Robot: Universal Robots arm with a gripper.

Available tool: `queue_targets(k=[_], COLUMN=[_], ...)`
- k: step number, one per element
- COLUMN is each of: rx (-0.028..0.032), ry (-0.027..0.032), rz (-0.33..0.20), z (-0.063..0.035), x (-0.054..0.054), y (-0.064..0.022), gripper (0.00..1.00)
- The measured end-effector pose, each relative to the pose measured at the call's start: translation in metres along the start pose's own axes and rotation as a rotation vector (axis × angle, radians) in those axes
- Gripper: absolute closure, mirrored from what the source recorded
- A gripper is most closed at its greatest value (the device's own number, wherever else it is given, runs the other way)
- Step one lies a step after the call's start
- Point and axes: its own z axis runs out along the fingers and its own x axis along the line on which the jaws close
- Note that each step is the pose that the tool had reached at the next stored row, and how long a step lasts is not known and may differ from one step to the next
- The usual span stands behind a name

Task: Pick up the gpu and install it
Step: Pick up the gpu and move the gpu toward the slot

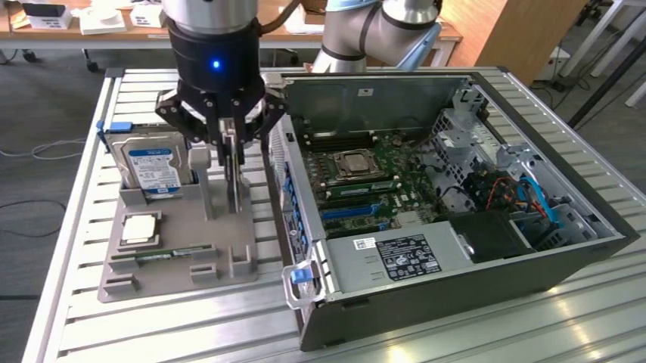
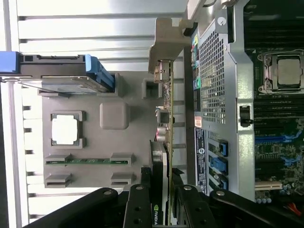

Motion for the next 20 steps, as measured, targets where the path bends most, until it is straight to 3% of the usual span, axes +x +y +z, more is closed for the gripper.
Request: queue_targets(k=[12,20], rx=[0.0,0.0], ry=[0.0,0.0], rz=[0.0,0.0], z=[-0.0499,-0.0757], x=[-0.004,-0.007], y=[0.0024,0.0037], gripper=[0.73,0.73])
